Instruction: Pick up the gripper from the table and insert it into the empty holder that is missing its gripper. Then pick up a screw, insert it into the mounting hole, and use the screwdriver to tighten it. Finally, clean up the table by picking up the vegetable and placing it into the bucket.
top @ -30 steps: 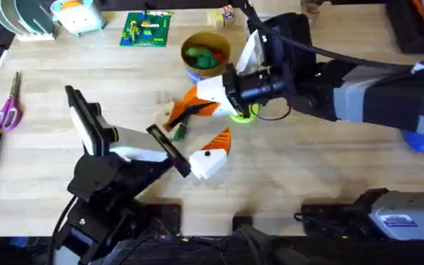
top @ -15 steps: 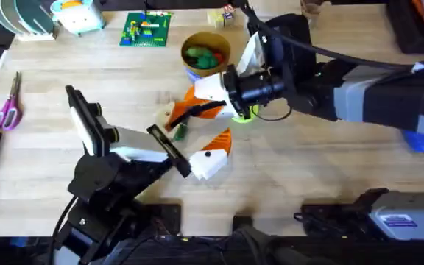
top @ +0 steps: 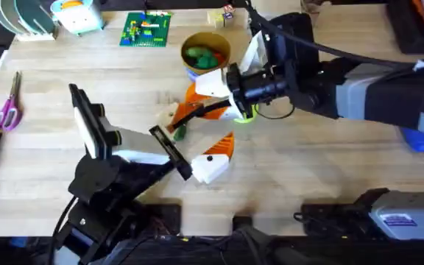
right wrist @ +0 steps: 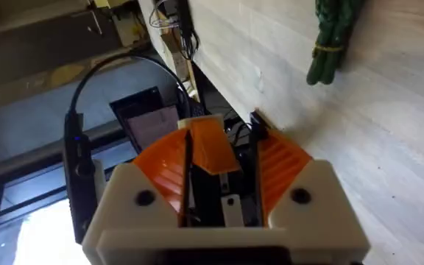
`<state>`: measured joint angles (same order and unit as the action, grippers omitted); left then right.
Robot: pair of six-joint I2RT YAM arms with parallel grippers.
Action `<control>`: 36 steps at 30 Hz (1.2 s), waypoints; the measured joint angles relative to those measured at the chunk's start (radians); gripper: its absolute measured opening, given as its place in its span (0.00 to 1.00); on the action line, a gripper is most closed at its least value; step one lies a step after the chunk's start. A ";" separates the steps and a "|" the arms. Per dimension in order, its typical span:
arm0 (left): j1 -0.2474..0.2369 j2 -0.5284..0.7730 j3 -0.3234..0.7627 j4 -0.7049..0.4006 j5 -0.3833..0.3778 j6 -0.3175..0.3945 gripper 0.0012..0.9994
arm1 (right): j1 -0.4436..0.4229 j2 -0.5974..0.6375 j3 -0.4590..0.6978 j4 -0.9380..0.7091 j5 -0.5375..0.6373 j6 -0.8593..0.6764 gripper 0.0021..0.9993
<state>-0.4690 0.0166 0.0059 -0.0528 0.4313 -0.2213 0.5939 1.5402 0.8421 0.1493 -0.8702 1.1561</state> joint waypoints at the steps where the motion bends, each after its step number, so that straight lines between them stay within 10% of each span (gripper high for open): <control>1: 0.000 0.000 0.000 0.000 0.001 0.001 0.99 | -0.002 0.000 0.000 0.000 -0.002 0.000 0.45; 15: 0.000 0.000 0.000 0.000 0.033 0.027 0.99 | -0.145 0.000 0.000 0.013 -0.010 -0.092 0.87; 23: 0.000 0.000 0.000 -0.001 0.189 0.136 0.99 | -0.277 0.000 0.003 0.021 0.005 -0.379 0.90; 36: 0.000 0.000 0.000 -0.010 0.351 0.162 0.99 | -0.328 -0.024 0.238 -0.715 0.290 -1.091 0.91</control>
<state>-0.4690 0.0166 0.0059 -0.0632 0.7818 -0.0593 0.2662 1.5161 1.0805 -0.5653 -0.5801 0.0648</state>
